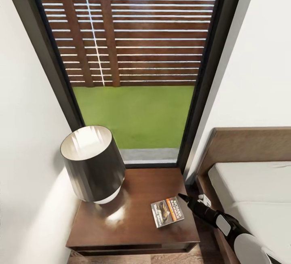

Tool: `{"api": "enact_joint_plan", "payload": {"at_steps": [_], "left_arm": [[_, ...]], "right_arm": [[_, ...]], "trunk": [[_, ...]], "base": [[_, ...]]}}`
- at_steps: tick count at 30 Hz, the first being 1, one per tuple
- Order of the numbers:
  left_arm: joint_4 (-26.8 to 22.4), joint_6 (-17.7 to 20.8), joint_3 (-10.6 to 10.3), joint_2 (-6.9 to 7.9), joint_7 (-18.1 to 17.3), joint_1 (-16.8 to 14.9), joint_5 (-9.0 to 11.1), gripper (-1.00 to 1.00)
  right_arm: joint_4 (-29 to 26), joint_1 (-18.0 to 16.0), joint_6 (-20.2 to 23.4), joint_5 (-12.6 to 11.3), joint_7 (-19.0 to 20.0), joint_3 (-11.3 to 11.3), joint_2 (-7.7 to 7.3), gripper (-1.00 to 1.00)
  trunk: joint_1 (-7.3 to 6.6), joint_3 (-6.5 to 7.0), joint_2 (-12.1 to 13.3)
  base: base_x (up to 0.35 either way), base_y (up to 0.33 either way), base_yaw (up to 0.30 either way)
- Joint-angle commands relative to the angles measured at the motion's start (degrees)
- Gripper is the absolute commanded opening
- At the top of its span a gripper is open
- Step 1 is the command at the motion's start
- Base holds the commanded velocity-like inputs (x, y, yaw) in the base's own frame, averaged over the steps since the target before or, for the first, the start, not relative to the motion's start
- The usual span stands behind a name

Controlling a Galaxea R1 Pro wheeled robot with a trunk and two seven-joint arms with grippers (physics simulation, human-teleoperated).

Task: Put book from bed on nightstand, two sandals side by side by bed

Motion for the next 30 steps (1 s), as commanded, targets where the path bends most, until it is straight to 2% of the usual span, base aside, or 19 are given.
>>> {"api": "enact_joint_plan", "payload": {"at_steps": [1,30], "left_arm": [[0.0,-0.2,-0.4,0.02,-0.2,0.0,0.6,1.0],[0.1,-0.2,-0.4,0.02,-0.2,0.0,0.6,1.0]], "right_arm": [[0.0,0.0,0.5,-0.5,0.1,-0.1,0.0,1.0],[0.1,0.2,0.5,-0.6,0.6,0.3,-0.13,1.0]], "trunk": [[-0.23,0.14,0.4],[-6.6,5.35,12.0]], "base": [[0.0,0.0,0.0],[0.0,0.0,0.0]]}}
